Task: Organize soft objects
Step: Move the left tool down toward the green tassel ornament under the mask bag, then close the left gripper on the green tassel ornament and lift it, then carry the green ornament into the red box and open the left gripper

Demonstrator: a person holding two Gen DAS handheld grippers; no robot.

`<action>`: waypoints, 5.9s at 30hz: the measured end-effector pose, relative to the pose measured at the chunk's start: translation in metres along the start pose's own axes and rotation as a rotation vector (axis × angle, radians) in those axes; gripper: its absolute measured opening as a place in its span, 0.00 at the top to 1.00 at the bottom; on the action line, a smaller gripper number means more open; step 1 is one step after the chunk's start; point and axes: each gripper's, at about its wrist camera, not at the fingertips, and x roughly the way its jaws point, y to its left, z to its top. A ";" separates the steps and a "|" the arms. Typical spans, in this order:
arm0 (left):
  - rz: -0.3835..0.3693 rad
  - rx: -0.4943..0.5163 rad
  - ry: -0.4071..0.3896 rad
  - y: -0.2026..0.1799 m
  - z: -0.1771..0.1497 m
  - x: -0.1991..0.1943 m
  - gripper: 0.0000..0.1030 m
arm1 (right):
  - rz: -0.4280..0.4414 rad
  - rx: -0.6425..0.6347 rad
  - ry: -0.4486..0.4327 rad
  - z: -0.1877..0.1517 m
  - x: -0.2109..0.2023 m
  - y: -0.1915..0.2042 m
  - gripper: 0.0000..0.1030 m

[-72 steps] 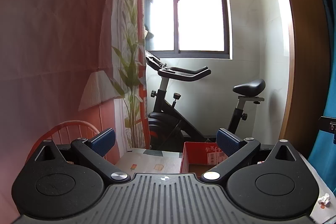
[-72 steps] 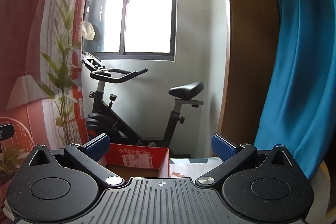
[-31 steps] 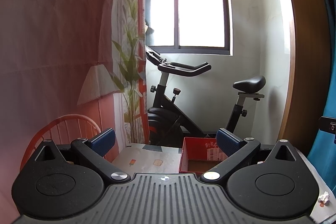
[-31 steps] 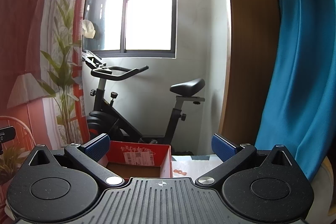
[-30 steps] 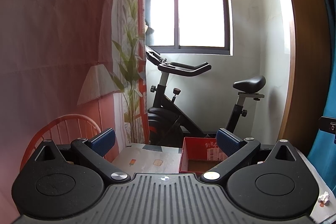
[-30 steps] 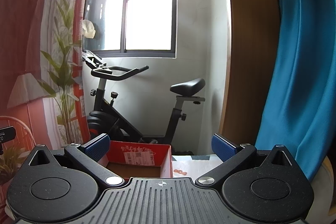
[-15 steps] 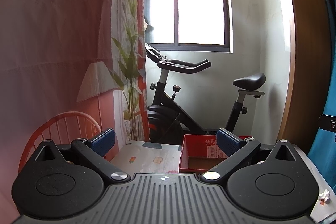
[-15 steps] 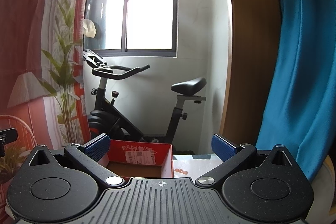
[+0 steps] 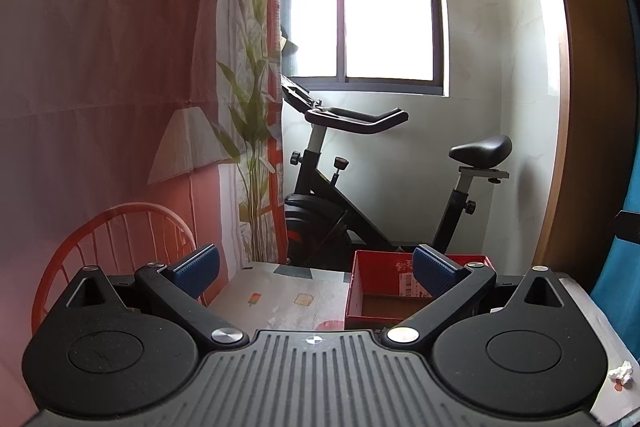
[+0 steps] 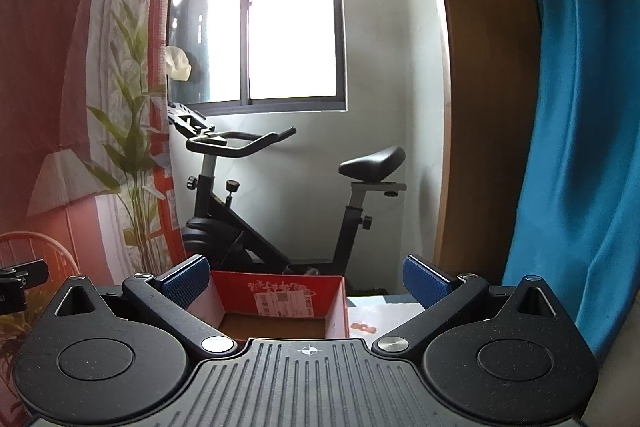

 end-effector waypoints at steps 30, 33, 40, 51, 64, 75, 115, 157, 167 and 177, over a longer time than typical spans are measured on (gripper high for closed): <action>-0.036 -0.031 0.315 0.018 -0.112 0.129 0.00 | 0.051 0.053 0.232 -0.145 0.141 -0.021 0.00; -0.054 -0.065 0.350 0.021 -0.124 0.138 0.00 | 0.050 0.041 0.256 -0.159 0.147 -0.018 0.00; -0.100 -0.051 0.394 0.017 -0.143 0.146 0.00 | 0.107 0.140 0.298 -0.182 0.152 -0.031 0.00; -0.172 -0.033 0.465 0.002 -0.167 0.132 0.00 | 0.178 0.010 0.392 -0.209 0.138 -0.015 0.09; -0.262 0.011 0.467 -0.004 -0.180 0.121 0.00 | 0.262 -0.083 0.462 -0.226 0.124 0.003 0.11; -0.261 0.049 0.502 -0.010 -0.187 0.125 0.00 | 0.344 -0.115 0.570 -0.250 0.138 0.015 0.13; -0.624 -0.016 0.660 -0.038 -0.225 0.141 0.64 | 0.538 -0.307 0.549 -0.276 0.152 0.042 0.47; -0.658 -0.168 0.534 -0.002 -0.189 0.118 0.59 | 0.594 -0.408 0.255 -0.227 0.093 0.050 0.51; -0.686 -0.247 0.454 0.007 -0.151 0.119 0.59 | 0.584 -0.437 0.127 -0.182 0.096 0.055 0.51; -0.696 -0.206 0.320 -0.008 -0.083 0.135 0.59 | 0.572 -0.442 0.020 -0.107 0.125 0.045 0.51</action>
